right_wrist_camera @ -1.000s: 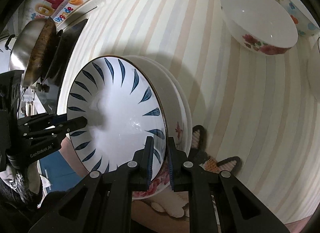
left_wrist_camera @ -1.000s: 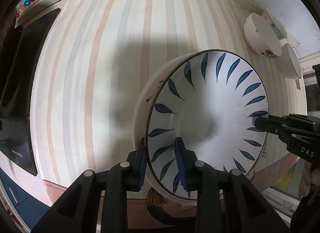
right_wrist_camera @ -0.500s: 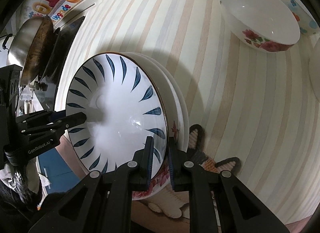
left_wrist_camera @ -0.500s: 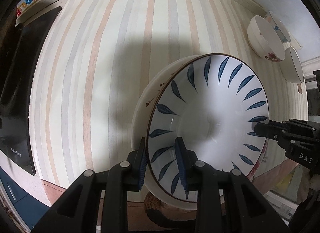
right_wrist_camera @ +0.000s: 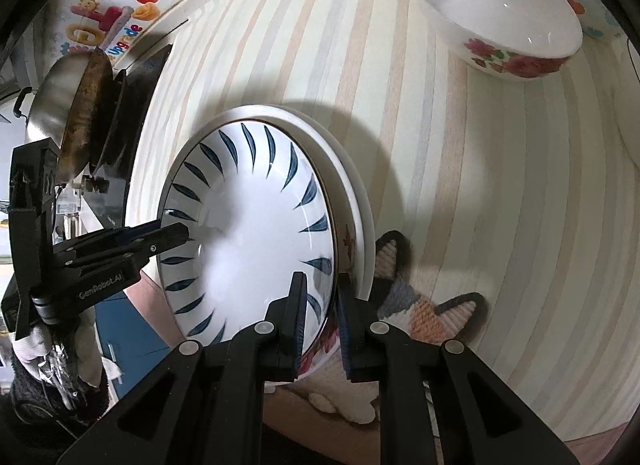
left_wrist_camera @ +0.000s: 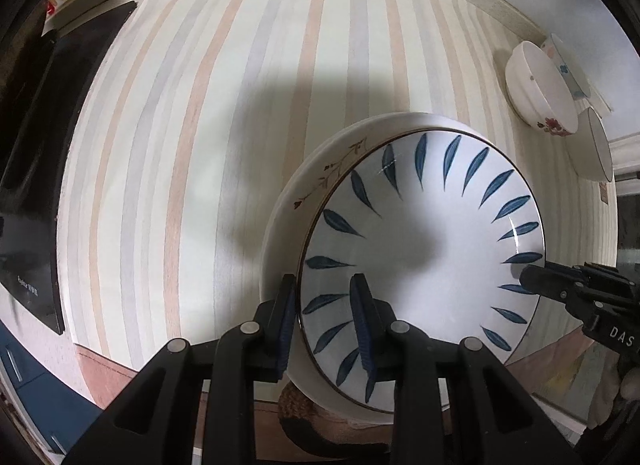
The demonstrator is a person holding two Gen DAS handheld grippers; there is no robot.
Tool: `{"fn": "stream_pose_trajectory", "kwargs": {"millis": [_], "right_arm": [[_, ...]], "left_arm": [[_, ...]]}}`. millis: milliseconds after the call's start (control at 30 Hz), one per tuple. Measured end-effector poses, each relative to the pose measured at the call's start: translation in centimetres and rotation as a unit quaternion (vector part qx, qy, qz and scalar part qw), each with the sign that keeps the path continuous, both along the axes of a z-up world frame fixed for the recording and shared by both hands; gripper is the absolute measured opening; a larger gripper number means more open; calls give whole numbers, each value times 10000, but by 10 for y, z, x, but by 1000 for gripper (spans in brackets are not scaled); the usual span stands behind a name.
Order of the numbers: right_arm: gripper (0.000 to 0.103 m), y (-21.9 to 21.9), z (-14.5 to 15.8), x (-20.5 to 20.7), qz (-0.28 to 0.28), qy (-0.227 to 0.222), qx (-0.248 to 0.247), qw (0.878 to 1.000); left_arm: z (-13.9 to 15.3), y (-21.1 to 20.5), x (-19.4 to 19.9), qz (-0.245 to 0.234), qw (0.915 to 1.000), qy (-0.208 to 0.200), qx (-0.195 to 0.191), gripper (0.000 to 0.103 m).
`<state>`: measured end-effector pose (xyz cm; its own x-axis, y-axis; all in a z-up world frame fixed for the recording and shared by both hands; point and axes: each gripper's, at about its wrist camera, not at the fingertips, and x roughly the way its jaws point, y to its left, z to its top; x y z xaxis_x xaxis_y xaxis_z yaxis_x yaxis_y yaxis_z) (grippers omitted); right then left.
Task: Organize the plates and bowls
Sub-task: 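Carry the plate stack with both tools toward the cat-printed towel, then lower the plate stack onto the counter and open both tools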
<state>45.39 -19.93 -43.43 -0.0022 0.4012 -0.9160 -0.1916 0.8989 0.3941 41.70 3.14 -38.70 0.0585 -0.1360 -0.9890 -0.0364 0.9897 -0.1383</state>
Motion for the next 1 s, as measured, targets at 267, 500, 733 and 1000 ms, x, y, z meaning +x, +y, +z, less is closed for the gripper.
{"fn": "stream_pose_trajectory", "kwargs": {"millis": [267, 500, 733, 1000], "right_arm": [[18, -2, 3, -4, -76, -69, -4, 9999], [18, -4, 26, -14, -145, -437, -304, 9985], [34, 1, 78, -52, -258, -1050, -603, 9923], [49, 12, 138, -117, -502, -1581, -565, 9845]], "left_arm": [[10, -3, -12, 185, 9995, -116, 237, 25], [40, -9, -39, 181, 9972, -524, 507, 25], [92, -13, -78, 234, 9925, -1097, 486, 25], [141, -17, -116, 52, 9872, -1550, 361, 27]]}}
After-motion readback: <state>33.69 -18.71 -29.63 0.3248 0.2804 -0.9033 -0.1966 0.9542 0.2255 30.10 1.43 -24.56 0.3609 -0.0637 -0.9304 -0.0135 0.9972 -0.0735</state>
